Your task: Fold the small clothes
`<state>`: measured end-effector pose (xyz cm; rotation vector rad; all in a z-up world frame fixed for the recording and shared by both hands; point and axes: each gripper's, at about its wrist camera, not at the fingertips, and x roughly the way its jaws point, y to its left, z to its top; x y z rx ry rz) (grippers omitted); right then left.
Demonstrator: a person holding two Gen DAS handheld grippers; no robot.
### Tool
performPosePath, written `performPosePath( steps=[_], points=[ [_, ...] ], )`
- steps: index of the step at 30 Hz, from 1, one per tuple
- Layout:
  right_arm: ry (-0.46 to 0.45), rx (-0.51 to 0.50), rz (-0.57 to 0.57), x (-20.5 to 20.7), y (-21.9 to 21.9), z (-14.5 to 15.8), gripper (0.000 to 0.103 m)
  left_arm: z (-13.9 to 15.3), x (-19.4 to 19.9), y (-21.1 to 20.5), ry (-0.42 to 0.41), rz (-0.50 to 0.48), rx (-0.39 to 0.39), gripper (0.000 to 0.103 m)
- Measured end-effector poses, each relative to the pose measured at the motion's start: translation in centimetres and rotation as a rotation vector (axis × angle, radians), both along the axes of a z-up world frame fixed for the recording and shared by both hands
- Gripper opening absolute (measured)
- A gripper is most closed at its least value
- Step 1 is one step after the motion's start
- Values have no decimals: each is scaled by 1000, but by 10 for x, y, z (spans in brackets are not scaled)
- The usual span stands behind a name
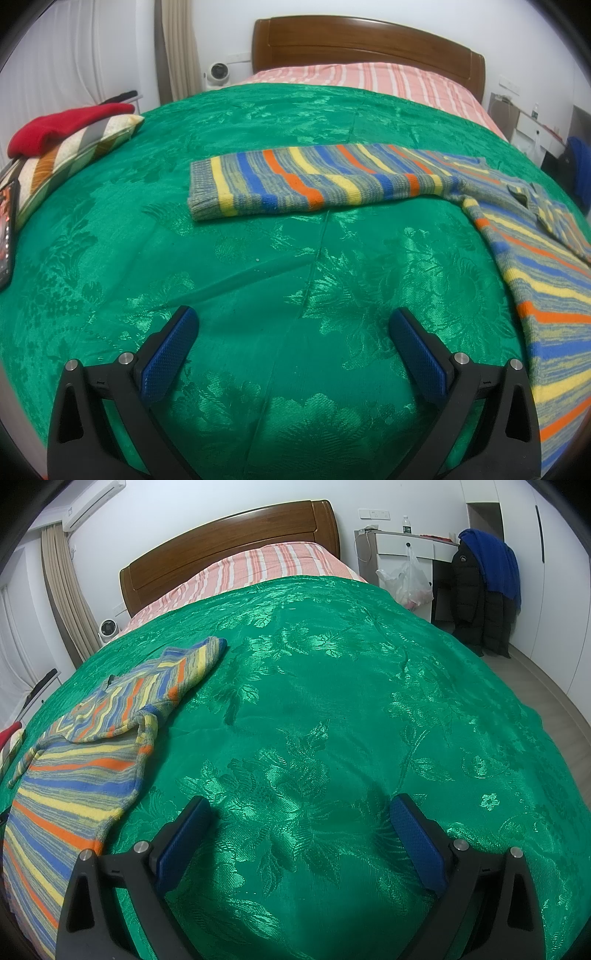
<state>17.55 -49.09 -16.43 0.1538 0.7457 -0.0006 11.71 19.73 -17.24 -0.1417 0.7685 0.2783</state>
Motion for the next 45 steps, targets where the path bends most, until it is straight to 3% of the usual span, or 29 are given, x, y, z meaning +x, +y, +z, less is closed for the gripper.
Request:
performPosePath(
  steps=[15,19,20,22,25,27,30,33,36,37,38,39,40,42,45],
  points=[
    [0,0,-1,0,-1,0,97,0,0,0,3,0,0,103],
    [-1,0,-1,0,-1,0,97,12,3,4,94,-15,-19,102],
    [-1,0,-1,0,-1,0,97,21,4,9,108,-19,-53,102],
    [-1,0,0,0,0,0,98,42,1,31,51,2,-146,102],
    [-3,3,3,0,0,1,98,74,7,94,-32,96,-354,102],
    [-5,5,4,-1,0,2,98,78,18,128,-36,148,-435,102],
    [-9,6,3,-1,1,2,98,69,43,165,31,220,-462,102],
    [-10,6,3,-1,1,1,98,47,71,165,143,187,-492,99],
    [-8,3,2,-1,1,1,98,31,96,141,219,122,-465,85],
    [-6,1,2,-1,1,1,98,30,100,134,226,118,-445,72],
    [-5,-1,2,-1,1,1,98,30,105,126,231,110,-416,40],
    [-5,-2,1,-1,1,1,98,32,109,118,243,100,-397,16],
    [-4,-3,1,-1,1,1,98,34,113,112,258,89,-401,5],
    [-5,-3,1,-1,1,1,98,58,119,96,222,63,-362,4],
    [-6,-3,1,-1,1,1,98,120,132,51,124,-60,-269,4]
  ],
)
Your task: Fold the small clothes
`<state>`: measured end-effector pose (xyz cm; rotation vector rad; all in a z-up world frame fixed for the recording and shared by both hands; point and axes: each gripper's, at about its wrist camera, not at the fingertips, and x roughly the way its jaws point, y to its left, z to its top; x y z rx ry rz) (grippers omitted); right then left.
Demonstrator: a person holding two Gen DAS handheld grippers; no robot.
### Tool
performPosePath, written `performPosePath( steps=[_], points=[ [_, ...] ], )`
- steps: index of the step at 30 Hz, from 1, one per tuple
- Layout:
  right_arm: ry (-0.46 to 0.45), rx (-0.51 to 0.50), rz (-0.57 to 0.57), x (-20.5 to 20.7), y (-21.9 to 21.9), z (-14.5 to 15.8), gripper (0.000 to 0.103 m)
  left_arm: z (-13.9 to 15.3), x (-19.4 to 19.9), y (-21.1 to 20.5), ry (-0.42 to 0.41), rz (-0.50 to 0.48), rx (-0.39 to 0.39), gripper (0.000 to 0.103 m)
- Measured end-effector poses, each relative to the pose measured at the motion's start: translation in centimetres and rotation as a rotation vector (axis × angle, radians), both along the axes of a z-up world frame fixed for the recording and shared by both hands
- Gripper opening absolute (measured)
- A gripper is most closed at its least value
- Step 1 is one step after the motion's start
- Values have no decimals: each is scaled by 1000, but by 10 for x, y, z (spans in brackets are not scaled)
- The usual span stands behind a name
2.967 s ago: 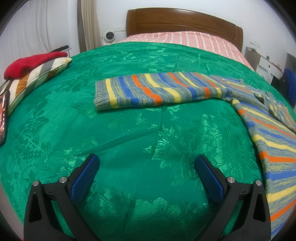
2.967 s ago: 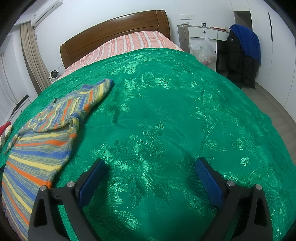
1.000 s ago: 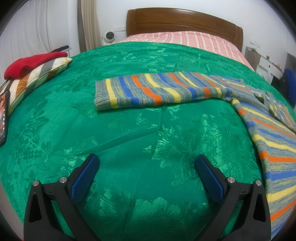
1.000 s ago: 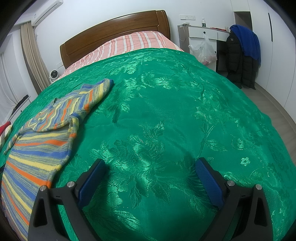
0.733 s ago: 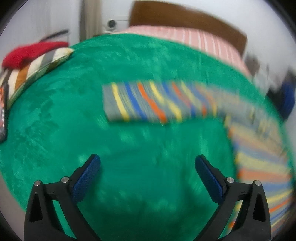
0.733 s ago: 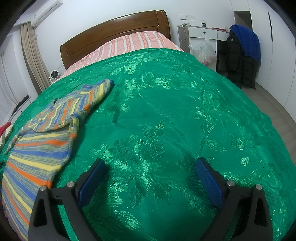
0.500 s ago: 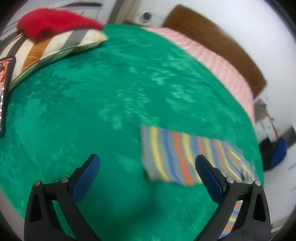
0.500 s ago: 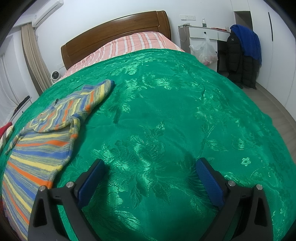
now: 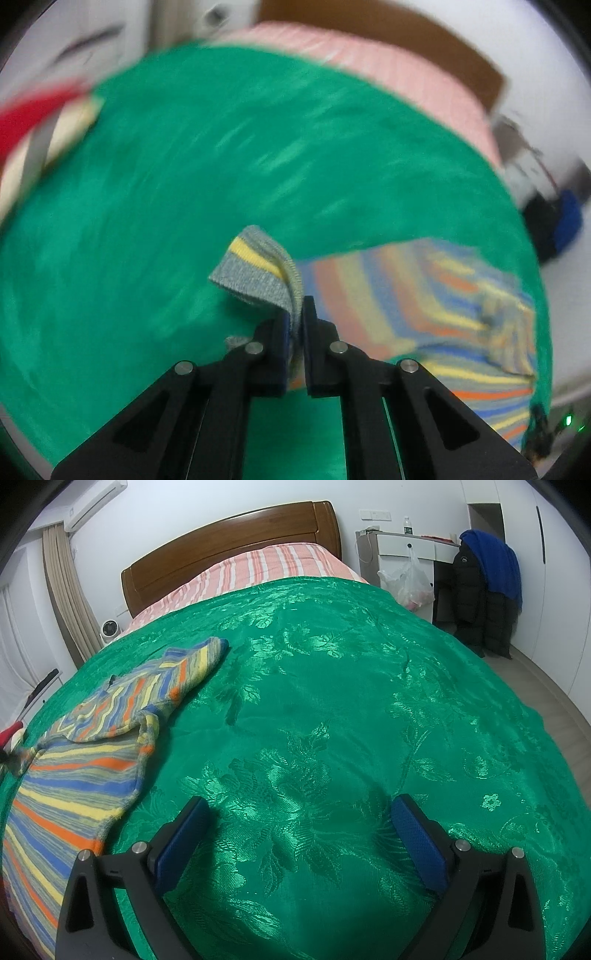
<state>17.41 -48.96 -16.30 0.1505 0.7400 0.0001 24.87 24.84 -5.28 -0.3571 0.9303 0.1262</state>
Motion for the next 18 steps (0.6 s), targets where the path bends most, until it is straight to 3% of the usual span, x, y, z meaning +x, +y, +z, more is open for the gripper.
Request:
performPosePath(
  steps=[4,6,9,10,11,13,16,18],
  points=[
    [-4,1,1,0,0,0,98,88,14,-103,-167,-232,78,5],
    [-4,2,1,0,0,0,98,109,20,-156,-214,-341,84,5],
    [-4,1,1,0,0,0,98,113,26,-222,-232,-463,55,7],
    [-4,1,1,0,0,0,98,106,28,-243,-220,-505,34,17],
    [-4,1,0,0,0,0,98,93,32,-264,-182,-553,1,46],
    [-3,1,0,0,0,0,98,65,35,-284,-97,-571,-44,81],
    [-2,0,1,0,0,0,98,45,40,-259,-87,-517,-112,80],
    [-4,0,1,0,1,0,98,36,48,-229,-76,-422,-135,80]
  ],
)
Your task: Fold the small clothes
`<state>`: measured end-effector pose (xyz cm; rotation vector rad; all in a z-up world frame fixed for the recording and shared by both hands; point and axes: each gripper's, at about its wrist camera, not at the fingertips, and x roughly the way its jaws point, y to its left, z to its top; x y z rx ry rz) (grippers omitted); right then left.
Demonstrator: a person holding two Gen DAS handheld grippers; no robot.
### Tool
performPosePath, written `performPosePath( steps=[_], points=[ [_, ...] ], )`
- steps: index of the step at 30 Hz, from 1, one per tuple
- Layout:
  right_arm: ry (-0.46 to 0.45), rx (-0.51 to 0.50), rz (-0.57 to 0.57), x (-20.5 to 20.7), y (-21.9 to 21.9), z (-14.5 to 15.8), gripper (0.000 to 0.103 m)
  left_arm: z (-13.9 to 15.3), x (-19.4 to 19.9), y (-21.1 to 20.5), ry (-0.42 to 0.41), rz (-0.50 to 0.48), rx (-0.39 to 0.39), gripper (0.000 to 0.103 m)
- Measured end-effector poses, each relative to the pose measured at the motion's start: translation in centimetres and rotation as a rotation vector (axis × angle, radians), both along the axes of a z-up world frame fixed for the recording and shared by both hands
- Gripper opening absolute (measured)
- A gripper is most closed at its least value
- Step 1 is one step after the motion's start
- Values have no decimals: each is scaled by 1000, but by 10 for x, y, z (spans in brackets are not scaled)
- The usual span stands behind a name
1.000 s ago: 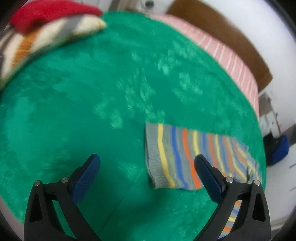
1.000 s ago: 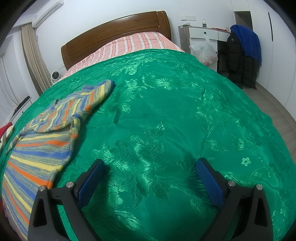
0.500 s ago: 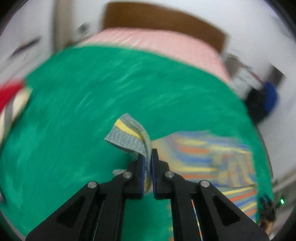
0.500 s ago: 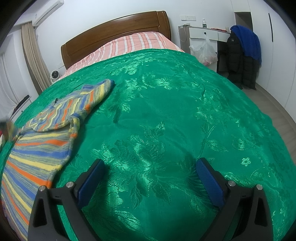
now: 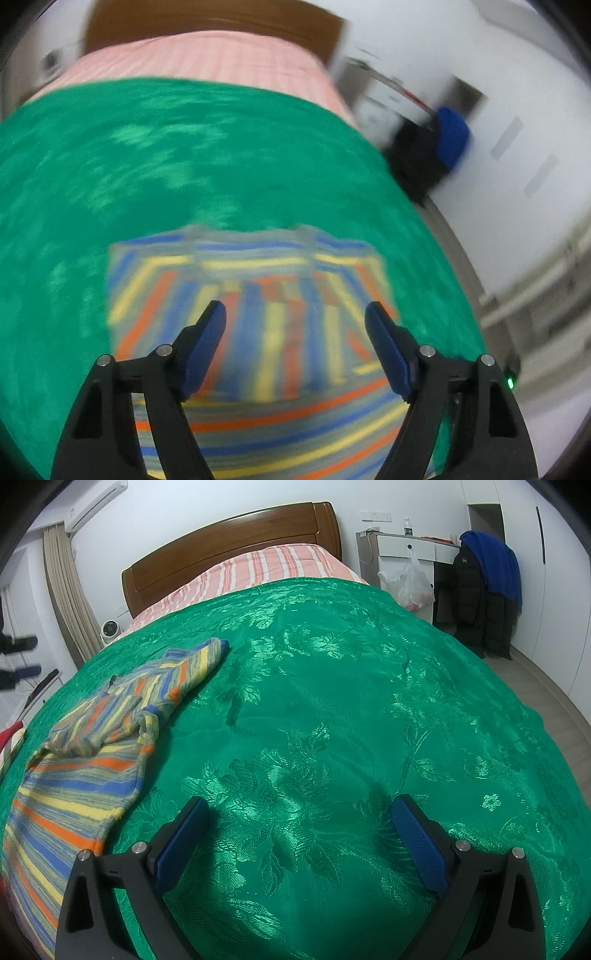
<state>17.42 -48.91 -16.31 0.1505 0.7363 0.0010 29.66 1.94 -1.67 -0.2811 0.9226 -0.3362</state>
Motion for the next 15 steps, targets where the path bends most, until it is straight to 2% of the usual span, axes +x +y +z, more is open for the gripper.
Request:
performPosePath(
  steps=[2,4,5,7,10,11,12,13,15],
  points=[
    [-4,2,0,0,0,0,98,-8,7,38,16,106,-1,76],
    [-6,1,-1,0,0,0,98,-19,17,67,63,163,26,73],
    [-7,-2,-1,-1,0,0,98,-31,20,79,108,164,41,69],
    [-7,-8,-2,-1,2,0,98,-61,23,84,218,117,59,68],
    [-7,-10,-3,-1,2,0,98,-85,19,72,274,57,74,68],
    [-6,-10,-3,-1,2,0,98,-94,9,67,276,45,80,54],
    [-5,-11,-3,0,3,0,98,-98,4,62,266,31,80,30],
    [-4,-12,-4,0,3,0,98,-101,-2,58,254,32,135,7],
    [-2,-16,-4,0,4,0,98,-101,-3,70,207,91,170,6]
  ],
)
